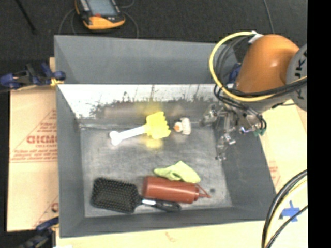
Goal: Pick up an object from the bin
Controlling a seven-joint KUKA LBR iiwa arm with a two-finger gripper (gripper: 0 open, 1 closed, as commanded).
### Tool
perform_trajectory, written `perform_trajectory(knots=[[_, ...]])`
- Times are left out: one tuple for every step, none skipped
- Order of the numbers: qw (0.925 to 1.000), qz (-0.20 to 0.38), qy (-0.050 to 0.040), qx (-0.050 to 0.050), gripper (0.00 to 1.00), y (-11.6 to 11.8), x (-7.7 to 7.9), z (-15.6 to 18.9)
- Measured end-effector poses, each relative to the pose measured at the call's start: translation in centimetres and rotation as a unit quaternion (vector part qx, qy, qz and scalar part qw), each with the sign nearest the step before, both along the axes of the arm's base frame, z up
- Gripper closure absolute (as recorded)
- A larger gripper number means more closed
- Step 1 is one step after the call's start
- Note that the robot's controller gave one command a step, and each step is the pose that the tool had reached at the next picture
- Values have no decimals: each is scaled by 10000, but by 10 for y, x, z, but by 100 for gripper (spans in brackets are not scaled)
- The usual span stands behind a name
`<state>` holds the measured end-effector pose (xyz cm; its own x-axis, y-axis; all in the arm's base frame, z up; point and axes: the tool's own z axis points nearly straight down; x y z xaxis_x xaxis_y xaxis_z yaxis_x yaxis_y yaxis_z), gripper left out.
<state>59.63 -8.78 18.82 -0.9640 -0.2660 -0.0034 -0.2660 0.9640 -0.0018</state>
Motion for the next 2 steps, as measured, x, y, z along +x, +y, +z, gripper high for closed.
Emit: perform_trajectory(knots=[[9937,-1121,-18,7,0,40,-8,-23],[9860,-1670,-2,19,0,60,0,-40]])
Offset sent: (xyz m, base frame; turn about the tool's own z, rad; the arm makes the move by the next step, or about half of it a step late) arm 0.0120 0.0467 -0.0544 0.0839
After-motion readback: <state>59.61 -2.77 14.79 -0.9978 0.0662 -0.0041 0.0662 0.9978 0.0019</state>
